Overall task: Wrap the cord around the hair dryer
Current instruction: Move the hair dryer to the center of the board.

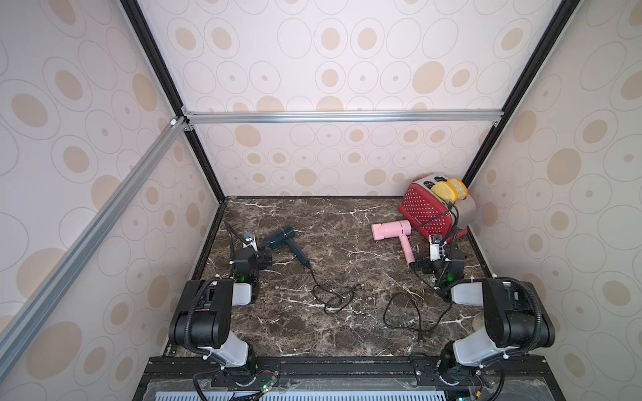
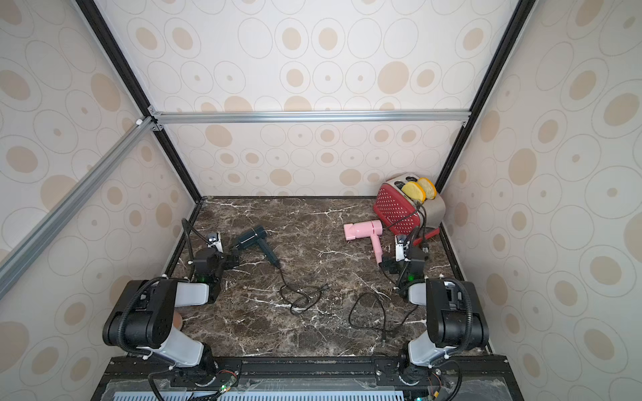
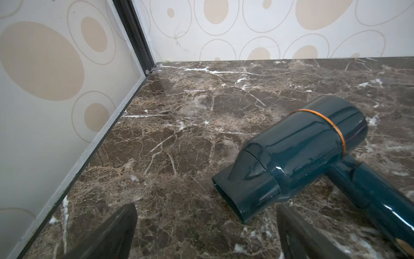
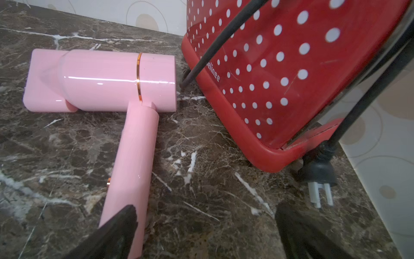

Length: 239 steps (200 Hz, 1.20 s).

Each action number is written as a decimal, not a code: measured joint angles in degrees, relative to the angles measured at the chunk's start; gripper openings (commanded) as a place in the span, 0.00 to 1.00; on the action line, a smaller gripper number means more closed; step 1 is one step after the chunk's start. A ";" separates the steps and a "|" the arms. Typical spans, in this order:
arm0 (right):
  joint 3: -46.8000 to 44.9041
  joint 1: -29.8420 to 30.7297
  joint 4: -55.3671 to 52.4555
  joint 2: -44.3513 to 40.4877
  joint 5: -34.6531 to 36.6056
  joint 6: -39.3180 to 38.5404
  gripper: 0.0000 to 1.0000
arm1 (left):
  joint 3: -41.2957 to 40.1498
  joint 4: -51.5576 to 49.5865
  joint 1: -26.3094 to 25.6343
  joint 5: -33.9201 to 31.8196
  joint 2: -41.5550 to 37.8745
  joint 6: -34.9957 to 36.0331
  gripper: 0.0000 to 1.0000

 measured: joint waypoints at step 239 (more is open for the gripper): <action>31.43 19.85 -60.89 -14.40 -1.09 8.63 1.00 | 35.01 -60.08 -0.24 1.70 -16.96 0.11 0.99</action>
